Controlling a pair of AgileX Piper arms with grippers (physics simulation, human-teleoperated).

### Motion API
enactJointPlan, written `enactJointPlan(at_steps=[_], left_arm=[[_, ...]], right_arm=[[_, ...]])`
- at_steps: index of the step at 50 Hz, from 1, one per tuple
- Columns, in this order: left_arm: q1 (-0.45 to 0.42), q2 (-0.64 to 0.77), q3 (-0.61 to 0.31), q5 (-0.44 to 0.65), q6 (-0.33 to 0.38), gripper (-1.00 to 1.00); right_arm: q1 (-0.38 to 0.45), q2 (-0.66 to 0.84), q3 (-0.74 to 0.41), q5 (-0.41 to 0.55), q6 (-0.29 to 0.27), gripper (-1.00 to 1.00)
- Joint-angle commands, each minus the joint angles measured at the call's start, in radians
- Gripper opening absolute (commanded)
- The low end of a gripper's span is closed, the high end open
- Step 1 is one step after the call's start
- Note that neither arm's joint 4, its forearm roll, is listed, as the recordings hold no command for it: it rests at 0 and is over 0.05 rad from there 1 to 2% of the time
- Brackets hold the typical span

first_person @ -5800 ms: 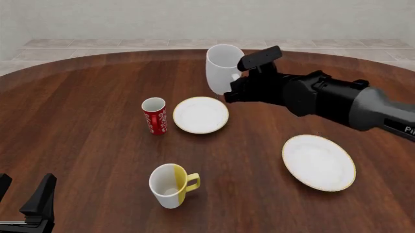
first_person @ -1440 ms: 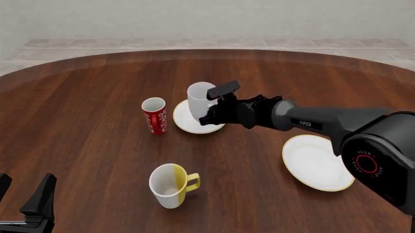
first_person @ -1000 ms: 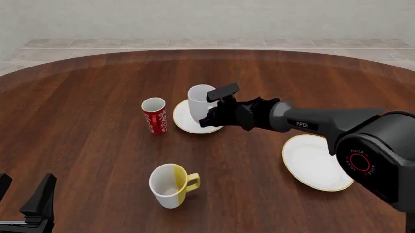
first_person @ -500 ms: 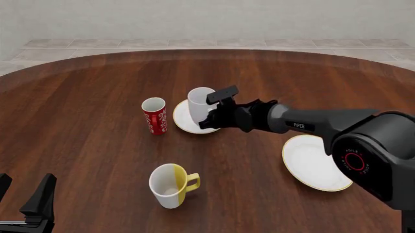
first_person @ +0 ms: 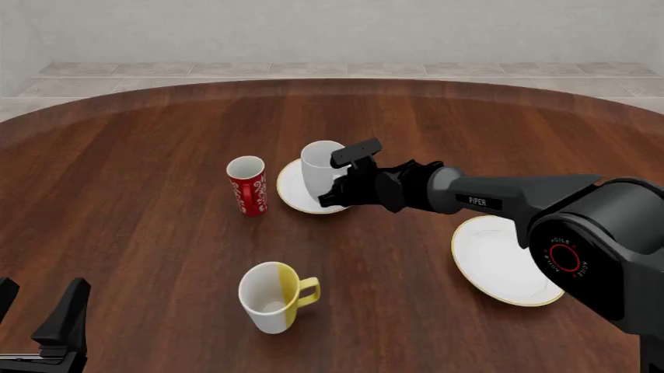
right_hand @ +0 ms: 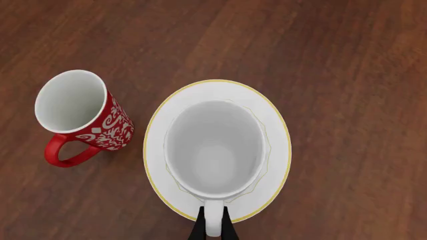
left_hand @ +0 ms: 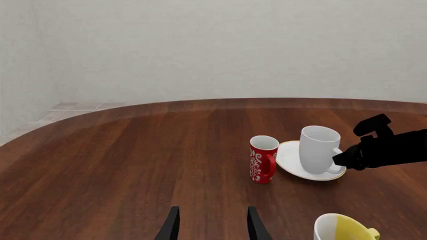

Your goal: Put the white mug on the left plate.

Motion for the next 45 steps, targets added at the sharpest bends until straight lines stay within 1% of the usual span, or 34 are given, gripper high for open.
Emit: enactJointPlan(at_steps=[1, 19, 20, 21, 23, 24, 27, 45], left_arm=[[0.0, 0.0, 0.0, 0.0, 0.0, 1.0], [0.0, 0.0, 0.0, 0.0, 0.0, 1.0], [0.0, 0.0, 0.0, 0.0, 0.0, 1.0], [0.0, 0.0, 0.0, 0.0, 0.0, 1.0], [0.0, 0.0, 0.0, 0.0, 0.0, 1.0], [0.0, 0.0, 0.0, 0.0, 0.0, 1.0], [0.0, 0.0, 0.0, 0.0, 0.0, 1.0], [0.0, 0.0, 0.0, 0.0, 0.0, 1.0]], right_arm=[[-0.001, 0.01, -0.007, -0.002, 0.008, -1.0], [-0.005, 0.016, -0.009, -0.002, 0.014, -1.0], [0.0, 0.015, -0.008, -0.003, -0.001, -1.0], [-0.007, 0.017, -0.01, 0.0, 0.01, 1.0], [-0.009, 0.018, -0.012, 0.002, 0.004, 1.0], [-0.016, 0.019, -0.014, 0.004, 0.013, 1.0], [-0.015, 0.016, -0.012, 0.003, 0.007, 1.0], [-0.019, 0.008, -0.009, 0.008, 0.012, 1.0]])
